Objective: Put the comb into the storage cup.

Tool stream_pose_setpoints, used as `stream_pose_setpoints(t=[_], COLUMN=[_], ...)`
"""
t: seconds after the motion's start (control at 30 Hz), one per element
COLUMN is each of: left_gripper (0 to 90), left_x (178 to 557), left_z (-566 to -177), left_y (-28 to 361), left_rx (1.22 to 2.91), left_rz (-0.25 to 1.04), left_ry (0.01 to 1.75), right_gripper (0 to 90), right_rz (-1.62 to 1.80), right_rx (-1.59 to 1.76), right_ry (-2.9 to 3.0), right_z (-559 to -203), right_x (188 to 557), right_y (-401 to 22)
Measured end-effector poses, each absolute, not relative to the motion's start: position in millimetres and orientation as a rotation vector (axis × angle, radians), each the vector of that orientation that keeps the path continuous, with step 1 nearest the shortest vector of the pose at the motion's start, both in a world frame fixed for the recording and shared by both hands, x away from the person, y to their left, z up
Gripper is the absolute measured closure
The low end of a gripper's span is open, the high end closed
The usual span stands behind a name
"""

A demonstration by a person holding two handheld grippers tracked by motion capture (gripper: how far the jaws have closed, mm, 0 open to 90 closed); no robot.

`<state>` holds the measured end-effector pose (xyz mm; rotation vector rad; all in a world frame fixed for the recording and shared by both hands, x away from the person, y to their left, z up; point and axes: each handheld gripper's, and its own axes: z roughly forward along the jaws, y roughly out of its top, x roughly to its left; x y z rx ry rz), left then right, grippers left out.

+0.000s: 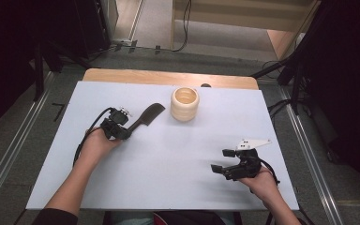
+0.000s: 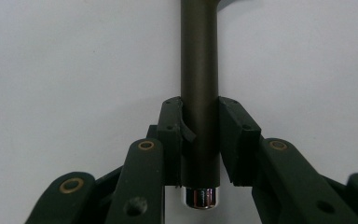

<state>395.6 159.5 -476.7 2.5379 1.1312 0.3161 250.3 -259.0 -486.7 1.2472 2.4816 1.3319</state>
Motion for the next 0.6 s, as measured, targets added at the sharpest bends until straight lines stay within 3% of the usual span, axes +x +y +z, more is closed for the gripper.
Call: stream_pose_setpoints(t=[0.3,0.6], left_gripper=[72.9,72.8], left_x=[394.2,397.9], left_z=[-478.2,-473.6], left_y=[166.2,183.3], left_rx=[2.482,2.357], left_rz=[0.298,0.165], left_ry=[1.135,1.178], right_gripper=[11.5,11.5], right_rz=[1.329,1.341], right_rx=[1.238,1.250], right_ry=[2.491,2.477], right_z=[-487.0,-485.8], right_x=[250.6,251.0], right_y=[-257.8,-259.2])
